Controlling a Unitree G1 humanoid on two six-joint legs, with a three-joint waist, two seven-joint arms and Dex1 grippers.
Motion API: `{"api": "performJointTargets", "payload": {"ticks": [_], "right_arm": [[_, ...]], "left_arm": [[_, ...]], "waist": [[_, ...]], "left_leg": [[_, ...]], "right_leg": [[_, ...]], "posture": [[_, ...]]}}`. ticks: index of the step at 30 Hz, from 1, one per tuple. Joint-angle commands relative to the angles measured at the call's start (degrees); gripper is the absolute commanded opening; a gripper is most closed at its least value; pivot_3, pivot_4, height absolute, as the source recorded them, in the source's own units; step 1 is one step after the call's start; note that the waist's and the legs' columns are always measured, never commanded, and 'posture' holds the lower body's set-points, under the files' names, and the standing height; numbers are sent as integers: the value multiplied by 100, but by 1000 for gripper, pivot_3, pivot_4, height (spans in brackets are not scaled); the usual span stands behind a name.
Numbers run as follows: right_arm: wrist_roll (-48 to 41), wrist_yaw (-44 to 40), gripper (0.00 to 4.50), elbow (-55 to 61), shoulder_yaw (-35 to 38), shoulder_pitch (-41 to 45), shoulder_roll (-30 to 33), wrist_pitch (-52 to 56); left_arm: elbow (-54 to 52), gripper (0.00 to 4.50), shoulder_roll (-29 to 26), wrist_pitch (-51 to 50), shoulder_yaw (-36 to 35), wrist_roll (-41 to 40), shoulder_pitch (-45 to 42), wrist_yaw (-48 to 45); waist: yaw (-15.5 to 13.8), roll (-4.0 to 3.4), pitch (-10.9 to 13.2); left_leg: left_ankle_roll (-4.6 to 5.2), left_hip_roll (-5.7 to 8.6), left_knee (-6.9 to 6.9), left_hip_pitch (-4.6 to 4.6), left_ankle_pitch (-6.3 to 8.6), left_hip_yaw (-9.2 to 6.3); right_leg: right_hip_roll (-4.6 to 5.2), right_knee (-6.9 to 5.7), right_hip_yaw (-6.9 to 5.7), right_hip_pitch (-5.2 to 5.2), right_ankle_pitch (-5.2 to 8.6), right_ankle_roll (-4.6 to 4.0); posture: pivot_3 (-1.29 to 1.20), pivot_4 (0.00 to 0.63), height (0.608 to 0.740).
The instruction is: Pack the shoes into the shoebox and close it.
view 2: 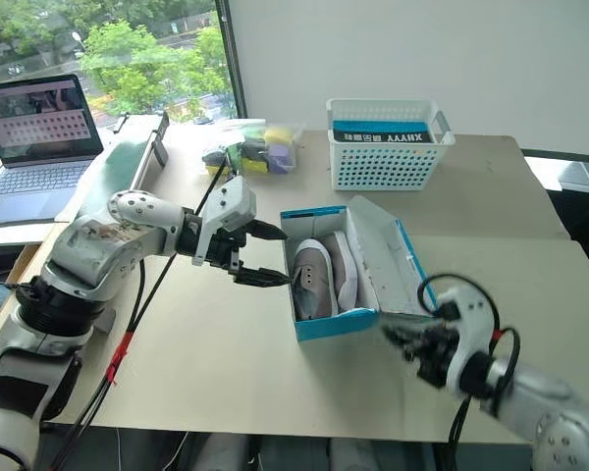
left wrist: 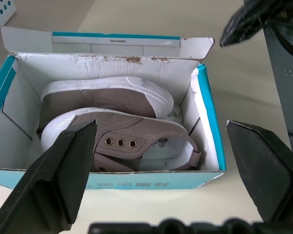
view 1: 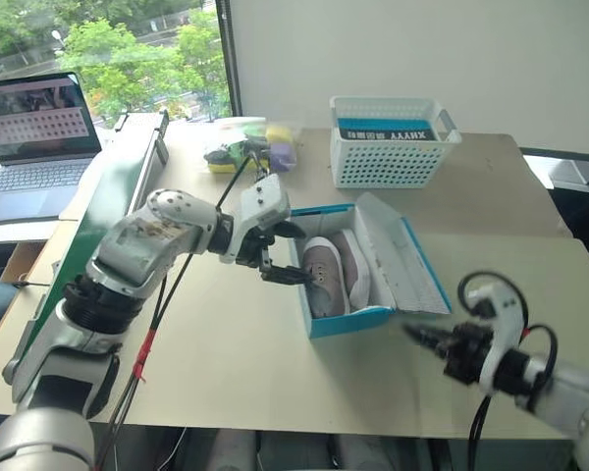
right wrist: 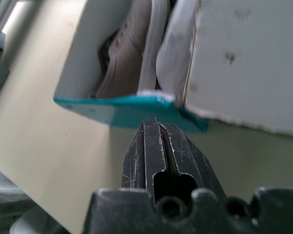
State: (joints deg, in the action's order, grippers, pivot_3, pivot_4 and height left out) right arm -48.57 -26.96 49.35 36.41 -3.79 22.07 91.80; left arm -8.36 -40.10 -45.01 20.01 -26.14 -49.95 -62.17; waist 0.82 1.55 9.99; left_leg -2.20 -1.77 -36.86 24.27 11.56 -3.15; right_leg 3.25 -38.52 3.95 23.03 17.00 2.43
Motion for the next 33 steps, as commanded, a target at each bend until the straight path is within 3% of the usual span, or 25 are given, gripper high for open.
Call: {"api": "performJointTargets", "payload": {"ticks": [1,4,8,18,22,26,33], "right_arm": [[203,14,48,-64,-331,-825,-166,-706],[607,-16,48,-561,-819,-1232,-286,-1602],[1027,93,48,-1401,-1207,-990,-797,-2920],[1187,542,48,-3152,-1125,-70,-1733,-4860],[948,701,48,-3690,-972,394,-1974,-5323],[197,868,48,-4269,-305,771,-2381,-5856],[-1133,763,48,-4123,-36,1030,-2304,-5669]], "left_arm": [[7,4500,-60,240,-3,220,-241,-269],[-22,4500,-65,250,-23,279,-252,-384],[-83,4500,-59,186,-68,355,-253,-409],[-389,4500,-160,13,-217,448,-102,-252],[-455,4500,-154,-59,-267,441,-53,-155],[-627,4500,-170,-198,-353,368,13,-82],[-628,4500,-55,-282,-479,342,87,145]], "waist": [[44,-1,-1],[97,-1,-1],[183,-3,-1],[156,-9,2],[177,-13,4],[168,-20,7],[161,-26,10]], "left_leg": [[0,-1,-1,-1,0,3],[0,-1,-7,-12,0,10],[0,-9,-2,-49,0,9],[0,-9,2,-48,0,7],[0,-11,1,-53,0,4],[0,-11,3,-53,0,4],[0,-8,4,-53,0,4]], "right_leg": [[0,0,2,1,0,0],[1,-1,10,-10,1,1],[-7,3,10,-48,19,29],[-6,7,10,-51,5,5],[-8,0,9,-54,4,3],[-8,0,9,-53,4,2],[-4,-3,10,-53,3,2]], "posture": [[0,150,740],[0,150,740],[0,150,740],[0,150,740],[0,150,740],[0,150,740],[0,150,740]]}}
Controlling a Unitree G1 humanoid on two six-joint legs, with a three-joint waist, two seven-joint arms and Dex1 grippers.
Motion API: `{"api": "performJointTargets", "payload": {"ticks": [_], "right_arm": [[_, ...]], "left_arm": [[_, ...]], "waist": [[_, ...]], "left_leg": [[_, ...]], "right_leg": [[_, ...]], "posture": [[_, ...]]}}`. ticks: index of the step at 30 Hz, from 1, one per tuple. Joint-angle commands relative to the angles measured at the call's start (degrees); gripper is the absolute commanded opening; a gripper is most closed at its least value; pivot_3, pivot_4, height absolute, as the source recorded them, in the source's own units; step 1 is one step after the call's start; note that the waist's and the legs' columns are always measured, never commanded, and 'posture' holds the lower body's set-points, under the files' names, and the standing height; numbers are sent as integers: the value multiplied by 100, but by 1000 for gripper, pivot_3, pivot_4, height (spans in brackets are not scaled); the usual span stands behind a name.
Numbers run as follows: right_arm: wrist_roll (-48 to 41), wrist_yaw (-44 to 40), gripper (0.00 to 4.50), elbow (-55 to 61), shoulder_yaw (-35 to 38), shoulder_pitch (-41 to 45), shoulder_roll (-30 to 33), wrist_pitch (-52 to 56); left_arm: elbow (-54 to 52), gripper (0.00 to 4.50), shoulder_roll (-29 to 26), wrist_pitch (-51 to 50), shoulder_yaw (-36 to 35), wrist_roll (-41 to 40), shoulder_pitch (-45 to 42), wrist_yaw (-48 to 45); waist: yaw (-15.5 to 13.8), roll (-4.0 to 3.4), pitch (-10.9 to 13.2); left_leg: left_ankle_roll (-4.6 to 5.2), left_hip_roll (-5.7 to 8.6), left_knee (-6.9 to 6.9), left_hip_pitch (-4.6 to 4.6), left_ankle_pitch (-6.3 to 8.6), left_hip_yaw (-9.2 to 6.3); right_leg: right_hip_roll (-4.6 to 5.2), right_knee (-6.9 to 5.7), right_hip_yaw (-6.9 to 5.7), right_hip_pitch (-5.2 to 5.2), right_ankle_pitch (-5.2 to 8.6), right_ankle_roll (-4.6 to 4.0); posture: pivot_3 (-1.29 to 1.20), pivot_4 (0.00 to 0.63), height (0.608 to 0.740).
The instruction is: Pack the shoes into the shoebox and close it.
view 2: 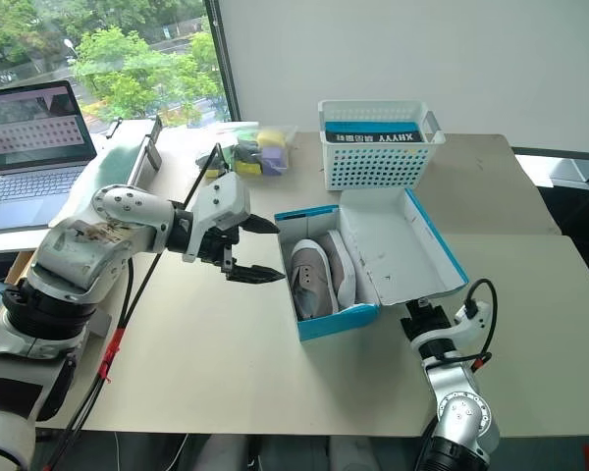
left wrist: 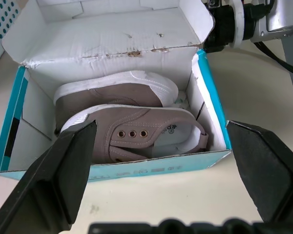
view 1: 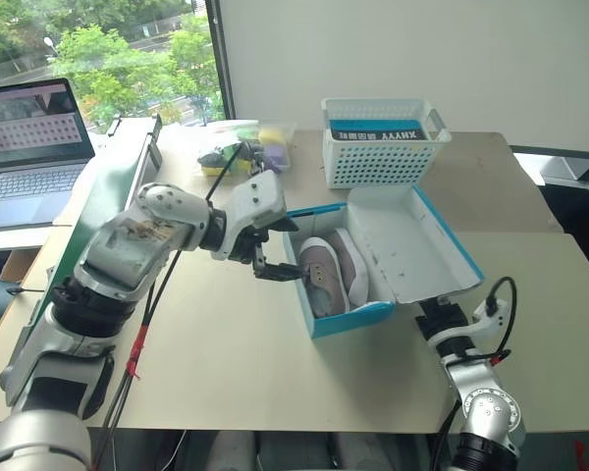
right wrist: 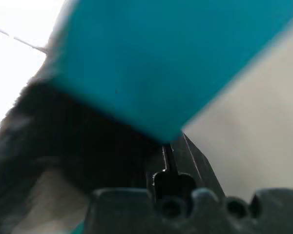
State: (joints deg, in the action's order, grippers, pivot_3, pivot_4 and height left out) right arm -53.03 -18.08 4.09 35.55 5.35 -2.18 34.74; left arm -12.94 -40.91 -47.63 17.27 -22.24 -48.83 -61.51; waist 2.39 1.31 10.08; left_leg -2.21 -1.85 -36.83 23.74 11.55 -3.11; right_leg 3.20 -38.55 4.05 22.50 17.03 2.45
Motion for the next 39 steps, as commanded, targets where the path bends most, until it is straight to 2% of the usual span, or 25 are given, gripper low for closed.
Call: {"api": "performJointTargets", "payload": {"ticks": [1,7,10,13,16,18,23,27,30,35,39], "right_arm": [[-917,-165,48,512,28,128,173,114],[-1607,-415,48,796,-295,158,726,482],[-1657,-469,48,1057,-926,228,1316,1159],[-604,-662,48,1213,-2336,90,2290,1794],[-39,-784,48,1064,-3112,122,2737,1919],[442,-667,48,950,-3585,440,2937,2008],[1475,-531,48,749,-4320,1159,3297,1972],[1922,-741,48,649,-4781,1892,3464,2072],[2447,-1058,48,330,-5482,2436,3580,2093],[3087,-1511,48,-325,-6288,2731,3479,1925],[3558,-1843,48,-481,-6642,2615,3614,1722]], "left_arm": [[-185,4500,22,-18,-207,-43,-6,91],[-248,4500,47,-59,-213,-63,33,175],[-272,4500,26,-75,-243,-75,52,209],[-279,4500,-15,-49,-256,-52,93,218],[-268,4500,-143,84,-195,103,210,228],[-305,4500,-229,71,-255,138,297,273],[-452,4500,-280,-31,-379,103,431,383],[-587,4500,-269,-132,-470,69,547,497],[-666,4500,-177,-172,-562,83,594,700],[-847,4500,-196,-182,-588,136,787,914],[-977,4500,-217,-244,-652,133,907,1063]], "waist": [[9,-3,1],[20,-9,5],[20,-9,5],[41,-13,7],[41,-12,5],[56,-4,1],[95,30,-21],[138,40,-27],[126,41,-27],[167,61,-50],[160,65,-61]], "left_leg": [[0,0,0,0,0,0],[0,-1,0,-1,0,0],[0,0,0,-1,0,0],[0,-1,-2,-1,0,3],[1,-3,-1,-2,0,-3],[2,-4,-2,-4,1,1],[2,-9,-2,-48,1,0],[1,-8,-3,-51,1,5],[2,-8,-2,-48,1,0],[2,-8,-3,-56,1,1],[4,-13,5,-118,3,2]], "right_leg": [[0,-2,0,0,0,0],[-1,-2,0,0,0,0],[-2,-2,1,0,0,0],[-3,-2,5,0,0,0],[-9,0,2,0,1,0],[-9,1,5,-1,1,0],[-13,2,5,-37,6,8],[-12,2,11,-39,7,10],[-12,2,8,-38,3,2],[-12,1,8,-42,2,0],[-15,7,8,-104,6,6]], "posture": [[0,150,740],[0,150,740],[0,150,740],[0,150,740],[0,150,740],[0,150,740],[0,150,740],[0,150,740],[0,150,740],[0,150,740],[0,150,740]]}}
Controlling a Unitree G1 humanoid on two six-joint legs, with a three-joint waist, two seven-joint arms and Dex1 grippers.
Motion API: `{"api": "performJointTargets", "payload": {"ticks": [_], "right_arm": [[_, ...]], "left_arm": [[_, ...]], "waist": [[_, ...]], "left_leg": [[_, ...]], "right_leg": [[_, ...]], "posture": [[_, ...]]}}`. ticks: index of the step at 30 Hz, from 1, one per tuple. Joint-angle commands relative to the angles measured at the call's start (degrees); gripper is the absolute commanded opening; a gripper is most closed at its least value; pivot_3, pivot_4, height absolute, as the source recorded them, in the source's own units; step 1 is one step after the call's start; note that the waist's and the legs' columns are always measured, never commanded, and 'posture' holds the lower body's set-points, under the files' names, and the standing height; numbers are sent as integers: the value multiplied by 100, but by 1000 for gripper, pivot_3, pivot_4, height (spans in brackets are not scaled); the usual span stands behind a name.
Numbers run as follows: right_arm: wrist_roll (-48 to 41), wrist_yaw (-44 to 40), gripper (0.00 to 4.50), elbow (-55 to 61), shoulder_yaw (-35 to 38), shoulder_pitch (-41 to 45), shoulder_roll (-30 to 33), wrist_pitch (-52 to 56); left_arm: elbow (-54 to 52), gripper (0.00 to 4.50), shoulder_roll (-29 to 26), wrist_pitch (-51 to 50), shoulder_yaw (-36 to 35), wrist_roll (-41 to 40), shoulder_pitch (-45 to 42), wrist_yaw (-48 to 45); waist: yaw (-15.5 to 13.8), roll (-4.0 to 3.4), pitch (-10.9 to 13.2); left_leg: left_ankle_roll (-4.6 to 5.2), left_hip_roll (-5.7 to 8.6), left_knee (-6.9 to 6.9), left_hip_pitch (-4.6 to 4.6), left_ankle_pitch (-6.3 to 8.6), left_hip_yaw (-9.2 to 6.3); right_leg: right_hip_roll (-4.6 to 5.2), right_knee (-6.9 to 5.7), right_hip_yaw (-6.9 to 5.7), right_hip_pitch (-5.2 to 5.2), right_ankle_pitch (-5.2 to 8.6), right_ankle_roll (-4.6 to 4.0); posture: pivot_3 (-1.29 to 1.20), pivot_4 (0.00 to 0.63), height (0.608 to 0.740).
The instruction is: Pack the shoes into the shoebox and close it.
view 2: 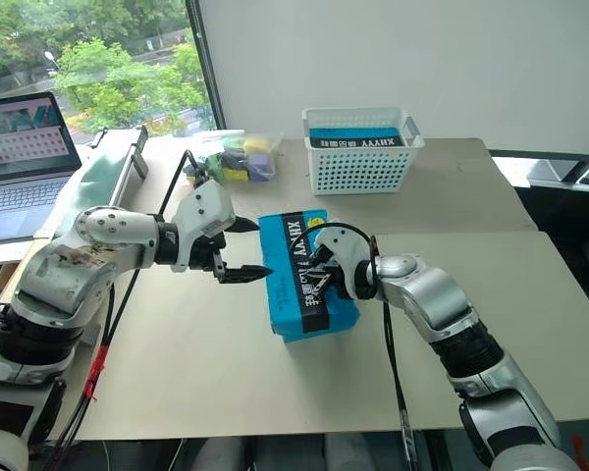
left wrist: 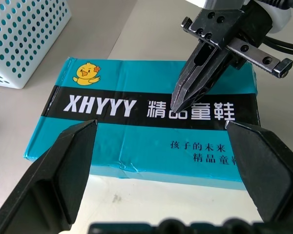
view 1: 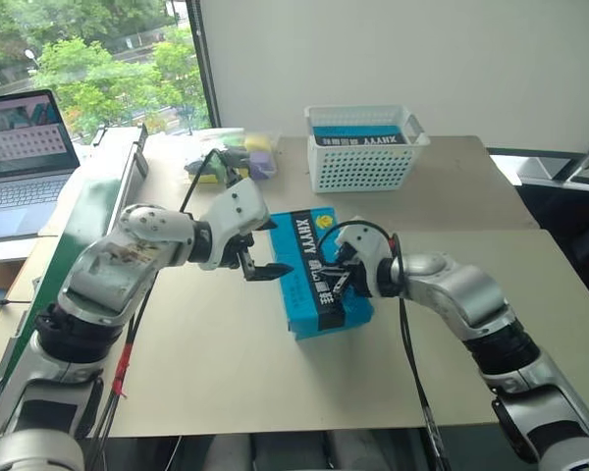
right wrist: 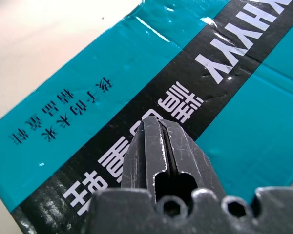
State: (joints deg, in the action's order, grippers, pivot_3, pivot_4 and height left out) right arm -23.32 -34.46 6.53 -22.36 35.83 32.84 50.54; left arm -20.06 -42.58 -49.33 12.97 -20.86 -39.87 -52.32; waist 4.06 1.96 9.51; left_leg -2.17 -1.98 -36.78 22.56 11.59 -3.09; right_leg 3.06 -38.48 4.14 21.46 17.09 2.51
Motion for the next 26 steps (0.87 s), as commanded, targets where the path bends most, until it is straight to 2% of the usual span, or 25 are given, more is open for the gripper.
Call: {"api": "performJointTargets", "payload": {"ticks": [1,4,8,9,10,12,13,18,24,26], "right_arm": [[539,-255,48,-667,-684,-431,80,124],[112,-424,48,-323,110,-311,-102,113],[-523,-934,1147,573,891,-23,112,341],[-729,-1161,1227,902,1056,55,267,344],[-863,-1309,1836,1117,1164,103,368,365],[-1179,-1512,2426,1460,1487,212,651,576],[-1339,-1593,2640,1593,1658,250,805,719],[-1849,-1907,4405,2004,2069,320,1383,1037],[-1584,-1744,4467,1825,2150,377,1690,820],[-1176,-1553,4467,1697,2086,274,1735,439]], "left_arm": [[-283,4500,-47,-91,-244,-9,35,179],[-332,4500,-65,-116,-302,-31,117,227],[-394,4500,142,-97,-587,-244,230,354],[-418,4500,184,-49,-656,-311,259,343],[-432,4500,205,-16,-697,-354,278,330],[-506,4500,266,-36,-845,-551,338,291],[-526,4500,307,-104,-924,-651,360,316],[-572,4500,176,-92,-956,-669,541,381],[-533,4500,115,-190,-1314,-810,566,561],[-512,4500,43,-266,-1351,-761,566,664]], "waist": [[-14,1,-11],[-28,4,-17],[-35,-3,-9],[-62,-14,2],[-95,-17,5],[-113,-23,11],[-132,-25,12],[-204,-25,14],[-204,-26,17],[-203,-25,17]], "left_leg": [[0,0,8,-34,1,0],[0,-2,19,-70,3,-3],[1,0,21,-25,3,-3],[1,0,21,-14,3,-4],[1,1,18,21,2,-10],[2,4,1,121,2,-12],[3,4,-4,129,2,-12],[16,10,-4,137,10,-13],[17,11,-5,135,11,-11],[17,11,-6,133,11,-10]], "right_leg": [[0,12,-2,-35,18,27],[1,45,-9,-83,23,33],[3,43,-7,-37,15,22],[3,41,-7,-27,11,15],[3,37,-10,3,-4,-10],[4,20,-10,101,-8,-14],[4,16,-10,108,-8,-14],[13,44,-18,102,-5,-9],[14,42,-17,101,-4,-8],[14,41,-17,100,-4,-8]], "posture": [[0,150,740],[0,150,740],[0,150,740],[0,150,740],[0,150,740],[0,150,740],[0,150,740],[0,150,740],[0,150,740],[0,150,740]]}}
